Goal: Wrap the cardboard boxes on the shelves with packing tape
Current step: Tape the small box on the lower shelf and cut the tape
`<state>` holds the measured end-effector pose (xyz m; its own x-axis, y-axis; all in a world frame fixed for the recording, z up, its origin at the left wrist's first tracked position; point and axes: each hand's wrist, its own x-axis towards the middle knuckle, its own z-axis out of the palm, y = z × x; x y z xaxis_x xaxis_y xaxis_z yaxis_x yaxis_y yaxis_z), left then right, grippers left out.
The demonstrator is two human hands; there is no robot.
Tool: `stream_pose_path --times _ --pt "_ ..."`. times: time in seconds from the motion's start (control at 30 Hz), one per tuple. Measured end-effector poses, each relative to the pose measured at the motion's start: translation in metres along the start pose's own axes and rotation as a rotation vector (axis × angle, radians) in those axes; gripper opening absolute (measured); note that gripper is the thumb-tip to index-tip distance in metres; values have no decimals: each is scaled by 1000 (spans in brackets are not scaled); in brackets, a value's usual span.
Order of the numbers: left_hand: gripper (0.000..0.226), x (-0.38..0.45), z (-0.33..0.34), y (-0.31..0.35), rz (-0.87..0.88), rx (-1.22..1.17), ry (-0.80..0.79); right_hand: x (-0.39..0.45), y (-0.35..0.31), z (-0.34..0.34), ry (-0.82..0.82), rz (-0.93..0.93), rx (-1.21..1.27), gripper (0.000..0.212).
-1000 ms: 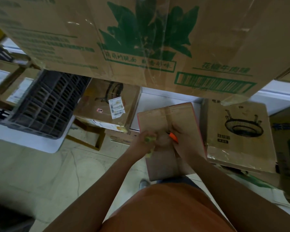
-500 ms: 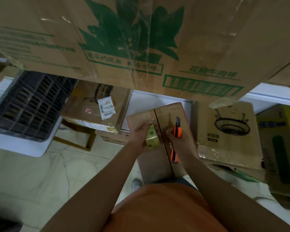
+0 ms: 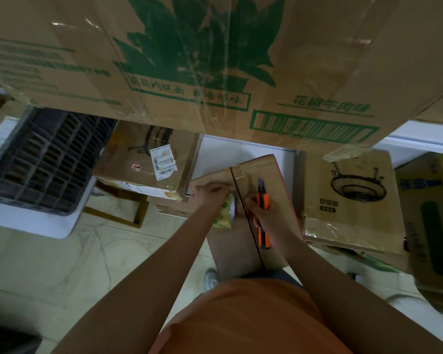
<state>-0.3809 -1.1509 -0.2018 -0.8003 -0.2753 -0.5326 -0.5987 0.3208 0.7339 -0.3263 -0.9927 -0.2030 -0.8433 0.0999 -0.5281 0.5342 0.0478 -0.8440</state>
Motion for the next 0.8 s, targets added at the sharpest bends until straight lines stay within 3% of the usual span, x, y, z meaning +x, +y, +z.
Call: stream_pose_path --times 0.13,0.3,0.5,0.63,0.77,0.8 --pt "8 -7 0 18 100 -187 -165 10 10 -13 -52 83 75 23" --pt "5 -5 8 46 -132 -487 -309 9 12 -20 -114 159 331 24" --pt "20 12 22 56 -57 -426 -248 3 8 -10 223 58 417 26" --pt "25 20 23 57 7 -343 -195 3 -6 -13 137 -118 241 9" --pt "21 46 20 40 135 -16 -71 6 -13 -13 8 -61 20 42" --pt "30 58 21 29 150 42 -52 4 -11 -14 -19 -44 -39 47"
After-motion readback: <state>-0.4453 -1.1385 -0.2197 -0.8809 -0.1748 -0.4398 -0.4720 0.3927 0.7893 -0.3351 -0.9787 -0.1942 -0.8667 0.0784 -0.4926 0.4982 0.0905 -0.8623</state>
